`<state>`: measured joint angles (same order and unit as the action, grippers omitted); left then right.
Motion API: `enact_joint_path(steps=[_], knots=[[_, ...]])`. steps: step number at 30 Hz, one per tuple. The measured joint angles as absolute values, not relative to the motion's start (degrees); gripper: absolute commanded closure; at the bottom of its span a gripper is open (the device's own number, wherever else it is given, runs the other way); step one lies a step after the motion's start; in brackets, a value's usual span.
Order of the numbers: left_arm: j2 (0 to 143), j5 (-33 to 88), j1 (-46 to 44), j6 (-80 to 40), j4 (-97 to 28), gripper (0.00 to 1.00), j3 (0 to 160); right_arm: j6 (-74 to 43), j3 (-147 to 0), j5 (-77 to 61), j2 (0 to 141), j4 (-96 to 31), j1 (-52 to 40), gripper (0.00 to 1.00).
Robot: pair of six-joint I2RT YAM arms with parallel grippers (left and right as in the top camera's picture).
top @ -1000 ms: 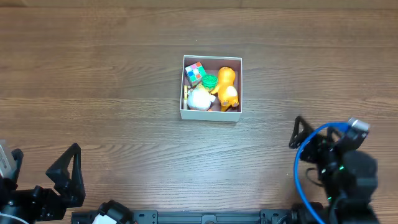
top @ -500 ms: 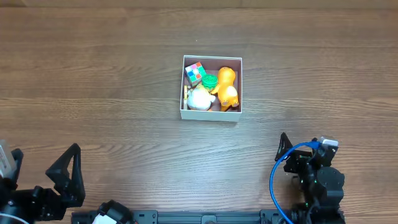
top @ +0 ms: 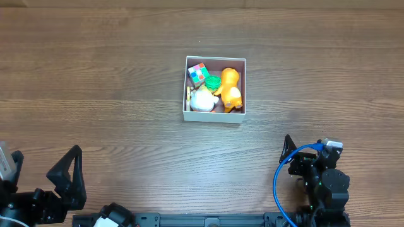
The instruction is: Pack container
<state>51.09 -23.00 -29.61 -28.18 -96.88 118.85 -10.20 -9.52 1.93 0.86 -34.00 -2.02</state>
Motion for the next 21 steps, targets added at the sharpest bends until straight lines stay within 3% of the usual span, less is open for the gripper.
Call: enact_joint_path(steps=[6, 10, 13, 15, 21], knots=[[51.1, -23.1, -28.8, -27.8, -96.9, 0.00, 118.8, -10.2, -9.5, 1.9, 0.9, -34.0, -2.0, 0.00], [50.7, -23.3, -18.2, -23.7, -91.5, 0.00, 115.6, -10.2, -9.5, 1.9, 0.8, -34.0, -2.0, 0.00], [47.2, -12.7, -4.3, -10.7, -73.9, 0.00, 103.4, -10.2, -9.5, 1.9, 0.9, -33.8, -2.0, 0.00], [43.4, -4.1, 0.5, -3.4, -65.9, 0.00, 93.8, -10.2, -9.5, 1.9, 0.8, -33.8, -2.0, 0.00], [25.4, 6.5, 1.9, 3.6, -43.8, 0.00, 57.5, -10.2, -9.4, 2.0, 0.8, -33.6, -2.0, 0.00]])
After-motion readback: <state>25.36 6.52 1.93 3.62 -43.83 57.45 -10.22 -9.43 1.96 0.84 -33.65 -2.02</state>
